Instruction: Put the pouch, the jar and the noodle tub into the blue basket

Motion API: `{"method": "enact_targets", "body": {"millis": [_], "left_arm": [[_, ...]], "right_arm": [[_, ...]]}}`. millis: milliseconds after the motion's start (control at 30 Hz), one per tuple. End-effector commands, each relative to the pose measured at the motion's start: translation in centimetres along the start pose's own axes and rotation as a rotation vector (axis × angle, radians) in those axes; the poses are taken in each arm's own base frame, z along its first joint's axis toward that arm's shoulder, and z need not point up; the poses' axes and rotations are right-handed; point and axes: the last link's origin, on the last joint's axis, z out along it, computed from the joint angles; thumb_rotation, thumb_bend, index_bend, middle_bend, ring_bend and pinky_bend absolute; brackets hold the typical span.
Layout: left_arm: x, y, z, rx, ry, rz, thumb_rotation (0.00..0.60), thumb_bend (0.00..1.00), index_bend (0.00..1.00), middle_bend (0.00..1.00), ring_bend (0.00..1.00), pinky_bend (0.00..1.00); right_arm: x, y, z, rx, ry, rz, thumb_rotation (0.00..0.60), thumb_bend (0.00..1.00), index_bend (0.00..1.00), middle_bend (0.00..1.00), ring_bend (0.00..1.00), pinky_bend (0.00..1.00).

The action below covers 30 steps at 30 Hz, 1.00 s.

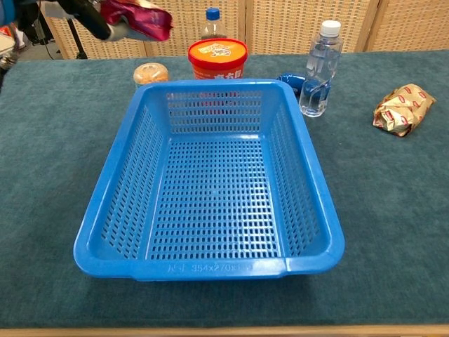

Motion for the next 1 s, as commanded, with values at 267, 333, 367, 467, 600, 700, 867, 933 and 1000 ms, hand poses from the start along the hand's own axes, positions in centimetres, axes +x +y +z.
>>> {"method": "enact_targets", "body": {"millis": [267, 333, 367, 467, 600, 700, 867, 933, 1000], "left_arm": [[-3.3, 4.4, -1.4, -0.112, -0.177, 0.011, 0.6, 0.35, 0.39, 0.06, 0.1, 0.37], [-3.6, 4.4, -1.5, -0.112, -0.224, 0.011, 0.6, 0.31, 0.26, 0.0, 0.02, 0.3], [-3.7, 4.3, -1.5, -0.111, -0.247, 0.013, 0.6, 0.29, 0.19, 0.0, 0.0, 0.26], [-3.7, 4.1, -1.4, -0.114, -0.268, 0.009, 0.6, 0.25, 0.03, 0.0, 0.0, 0.15], [-3.5, 3.6, -1.2, -0.112, -0.241, 0.001, 0.6, 0.25, 0.0, 0.0, 0.0, 0.07], [-3.3, 2.5, -1.1, -0.088, -0.239, 0.012, 0.6, 0.25, 0.0, 0.0, 0.0, 0.07], [-2.6, -0.1, -0.5, -0.021, -0.227, 0.081, 0.6, 0.25, 0.0, 0.0, 0.0, 0.07], [-2.4, -0.7, -0.3, -0.003, -0.228, 0.099, 0.6, 0.25, 0.0, 0.0, 0.0, 0.07], [-2.3, -1.5, 0.0, 0.019, -0.233, 0.117, 0.6, 0.25, 0.0, 0.0, 0.0, 0.07]], "right_arm": [[0.4, 0.4, -0.1, -0.01, 0.017, 0.016, 0.6, 0.14, 0.0, 0.0, 0.0, 0.0], [0.5, 0.4, 0.0, -0.01, 0.022, 0.016, 0.6, 0.13, 0.0, 0.0, 0.0, 0.0], [0.5, 0.4, 0.0, -0.011, 0.025, 0.017, 0.6, 0.13, 0.0, 0.0, 0.0, 0.0], [0.5, 0.4, 0.0, -0.014, 0.027, 0.017, 0.6, 0.14, 0.0, 0.0, 0.0, 0.0], [0.5, 0.4, 0.0, -0.015, 0.03, 0.015, 0.6, 0.13, 0.0, 0.0, 0.0, 0.0], [0.5, 0.4, 0.0, -0.016, 0.032, 0.015, 0.6, 0.13, 0.0, 0.0, 0.0, 0.0], [0.5, 0.4, 0.0, -0.018, 0.031, 0.014, 0.6, 0.14, 0.0, 0.0, 0.0, 0.0], [0.4, 0.3, 0.0, -0.017, 0.028, 0.013, 0.6, 0.14, 0.0, 0.0, 0.0, 0.0], [0.4, 0.4, 0.0, -0.017, 0.026, 0.012, 0.6, 0.14, 0.0, 0.0, 0.0, 0.0]]}}
